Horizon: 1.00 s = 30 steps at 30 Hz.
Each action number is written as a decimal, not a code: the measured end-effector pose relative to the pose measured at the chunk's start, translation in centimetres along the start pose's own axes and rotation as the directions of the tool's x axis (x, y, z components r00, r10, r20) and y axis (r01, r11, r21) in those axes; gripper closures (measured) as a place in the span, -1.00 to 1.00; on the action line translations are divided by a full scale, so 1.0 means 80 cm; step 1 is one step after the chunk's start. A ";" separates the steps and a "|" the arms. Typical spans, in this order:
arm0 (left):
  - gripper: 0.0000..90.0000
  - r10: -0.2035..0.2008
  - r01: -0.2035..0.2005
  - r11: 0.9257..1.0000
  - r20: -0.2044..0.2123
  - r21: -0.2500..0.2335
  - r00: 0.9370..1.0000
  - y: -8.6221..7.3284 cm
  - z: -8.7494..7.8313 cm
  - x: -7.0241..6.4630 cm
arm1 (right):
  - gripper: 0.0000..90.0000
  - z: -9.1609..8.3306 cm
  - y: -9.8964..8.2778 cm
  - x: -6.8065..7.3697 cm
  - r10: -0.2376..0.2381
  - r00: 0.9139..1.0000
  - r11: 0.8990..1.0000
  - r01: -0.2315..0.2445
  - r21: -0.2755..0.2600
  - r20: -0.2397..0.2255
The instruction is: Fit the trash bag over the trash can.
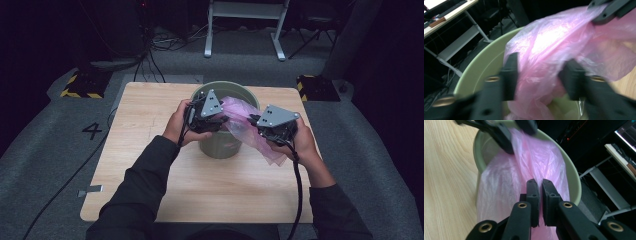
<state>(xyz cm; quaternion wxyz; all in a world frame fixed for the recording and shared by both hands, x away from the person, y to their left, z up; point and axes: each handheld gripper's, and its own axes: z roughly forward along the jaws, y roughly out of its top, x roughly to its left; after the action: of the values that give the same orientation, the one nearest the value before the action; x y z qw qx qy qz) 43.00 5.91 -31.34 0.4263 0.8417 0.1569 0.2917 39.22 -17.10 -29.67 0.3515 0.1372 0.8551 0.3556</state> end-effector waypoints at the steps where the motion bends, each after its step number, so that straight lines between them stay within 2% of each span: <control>1: 0.49 0.009 -0.009 1.000 -0.008 0.009 1.000 0.000 0.002 -0.001 | 0.89 -0.001 0.001 0.001 -0.003 1.000 1.000 0.003 -0.002 -0.001; 3: 0.77 0.027 -0.026 0.999 -0.023 0.021 0.999 -0.002 0.004 -0.001 | 0.78 -0.004 0.002 0.002 -0.009 1.000 1.000 0.009 -0.007 -0.001; 5: 0.93 0.034 -0.033 0.999 -0.039 0.031 0.999 -0.004 0.004 0.001 | 0.47 -0.008 0.002 0.003 0.006 1.000 0.999 -0.005 -0.032 0.009; 7: 0.98 0.023 -0.022 0.999 -0.047 0.039 0.999 -0.010 0.004 0.006 | 0.28 -0.015 0.000 0.003 0.017 1.000 0.999 -0.016 -0.046 0.014; 10: 0.99 -0.023 0.025 0.999 -0.052 0.032 0.998 -0.020 0.000 0.018 | -0.08 -0.027 -0.007 0.001 0.056 0.998 0.994 -0.055 -0.096 0.006; 12: 0.99 -0.056 0.057 0.998 -0.053 0.021 0.997 -0.026 -0.004 0.027 | -0.23 -0.038 -0.013 0.000 0.084 0.996 0.989 -0.081 -0.122 0.022; 16: 0.99 -0.097 0.098 0.995 -0.052 0.014 0.994 -0.037 -0.009 0.039 | -0.34 -0.062 -0.033 -0.005 0.159 0.987 0.970 -0.149 -0.190 0.035; 19: 0.98 -0.120 0.121 0.993 -0.062 0.015 0.991 -0.045 -0.011 0.046 | -0.35 -0.073 -0.052 -0.008 0.203 0.978 0.959 -0.190 -0.210 0.043; 21: 0.97 -0.131 0.132 0.991 -0.065 0.011 0.989 -0.048 -0.012 0.049 | -0.36 -0.077 -0.064 -0.010 0.228 0.973 0.951 -0.217 -0.221 0.025; 24: 0.93 -0.142 0.143 0.990 -0.072 0.008 0.987 -0.051 -0.012 0.052 | -0.35 -0.074 -0.079 -0.010 0.266 0.964 0.938 -0.263 -0.224 -0.016; 26: 0.91 -0.146 0.147 0.989 -0.061 0.006 0.987 -0.052 -0.012 0.052 | -0.32 -0.068 -0.088 -0.011 0.290 0.955 0.926 -0.298 -0.231 -0.067; 27: 0.90 -0.142 0.143 0.990 -0.065 0.008 0.988 -0.053 -0.012 0.051 | -0.32 -0.065 -0.090 -0.010 0.296 0.952 0.923 -0.307 -0.231 -0.081; 28: 0.88 -0.143 0.144 0.990 -0.060 0.006 0.988 -0.054 -0.012 0.051 | -0.31 -0.058 -0.093 -0.010 0.300 0.949 0.922 -0.315 -0.226 -0.096; 30: 0.90 -0.144 0.144 0.990 -0.045 0.000 0.989 -0.056 -0.013 0.051 | -0.31 -0.045 -0.095 -0.008 0.303 0.948 0.927 -0.316 -0.200 -0.096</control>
<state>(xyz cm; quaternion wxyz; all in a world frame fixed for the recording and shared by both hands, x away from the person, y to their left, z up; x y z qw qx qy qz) 45.47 11.33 -33.04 0.4412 0.8222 0.2274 0.2786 37.26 -24.63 -32.90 0.2764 0.2207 0.7905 0.5000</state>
